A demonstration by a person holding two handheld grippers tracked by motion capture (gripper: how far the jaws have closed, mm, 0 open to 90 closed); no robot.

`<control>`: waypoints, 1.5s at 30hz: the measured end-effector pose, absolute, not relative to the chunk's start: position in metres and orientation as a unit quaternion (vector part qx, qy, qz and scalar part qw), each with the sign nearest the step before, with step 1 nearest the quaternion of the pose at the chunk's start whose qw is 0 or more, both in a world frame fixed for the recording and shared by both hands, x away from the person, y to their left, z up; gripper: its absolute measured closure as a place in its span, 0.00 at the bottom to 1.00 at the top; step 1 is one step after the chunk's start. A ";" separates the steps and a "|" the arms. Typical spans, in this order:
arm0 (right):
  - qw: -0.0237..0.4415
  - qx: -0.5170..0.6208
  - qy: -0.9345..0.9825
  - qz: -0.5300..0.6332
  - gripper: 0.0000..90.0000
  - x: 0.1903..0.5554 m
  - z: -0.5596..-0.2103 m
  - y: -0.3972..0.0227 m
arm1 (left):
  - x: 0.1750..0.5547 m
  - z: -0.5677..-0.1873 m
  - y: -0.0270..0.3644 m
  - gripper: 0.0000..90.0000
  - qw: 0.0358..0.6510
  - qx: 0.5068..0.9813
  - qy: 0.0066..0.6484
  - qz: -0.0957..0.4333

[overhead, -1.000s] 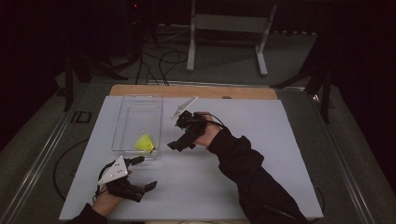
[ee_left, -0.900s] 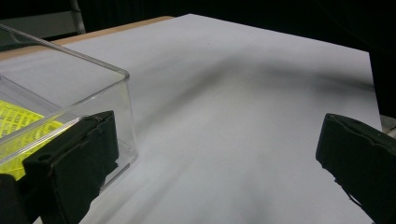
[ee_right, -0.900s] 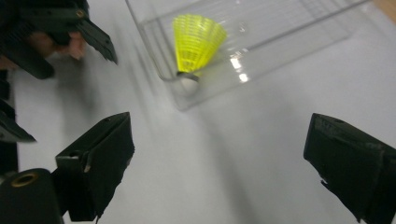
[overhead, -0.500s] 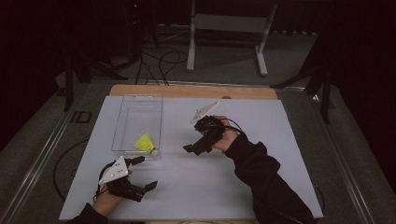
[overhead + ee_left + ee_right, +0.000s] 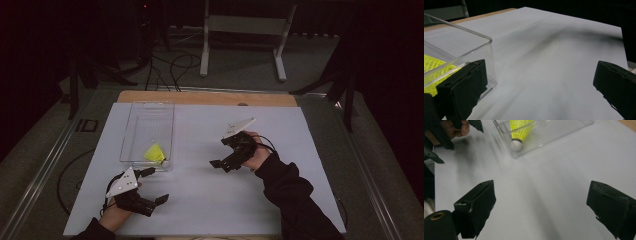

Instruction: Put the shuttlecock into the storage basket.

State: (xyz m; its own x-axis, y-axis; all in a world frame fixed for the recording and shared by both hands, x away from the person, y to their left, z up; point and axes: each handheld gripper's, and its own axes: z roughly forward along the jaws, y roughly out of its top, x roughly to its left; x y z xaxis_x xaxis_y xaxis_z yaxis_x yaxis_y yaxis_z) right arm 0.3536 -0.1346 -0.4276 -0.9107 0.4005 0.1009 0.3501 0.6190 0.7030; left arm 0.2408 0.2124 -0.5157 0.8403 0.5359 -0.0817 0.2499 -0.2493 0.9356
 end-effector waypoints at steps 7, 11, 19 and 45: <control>0.040 0.231 0.893 0.385 0.09 0.350 -0.439 -0.155 | 0.241 -0.516 0.212 0.00 0.558 0.780 0.253 0.127; 0.035 0.238 0.889 0.389 0.09 0.347 -0.446 -0.166 | 0.241 -0.516 0.212 0.00 0.558 0.780 0.253 0.128; 0.041 0.244 0.882 0.401 0.09 0.339 -0.458 -0.188 | 0.241 -0.516 0.212 0.00 0.558 0.780 0.253 0.128; 0.086 0.300 0.851 0.421 0.09 0.302 -0.507 -0.266 | 0.241 -0.516 0.211 0.00 0.556 0.782 0.252 0.128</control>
State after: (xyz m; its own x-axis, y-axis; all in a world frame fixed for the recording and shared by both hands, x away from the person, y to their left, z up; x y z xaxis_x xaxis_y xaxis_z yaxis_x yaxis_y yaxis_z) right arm 0.3018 -0.2658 -0.5066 -0.8051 0.5836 0.1059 0.4381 0.4648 0.7695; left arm 0.2411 0.2114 -0.5162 0.8406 0.5357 -0.0802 0.2512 -0.2544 0.9339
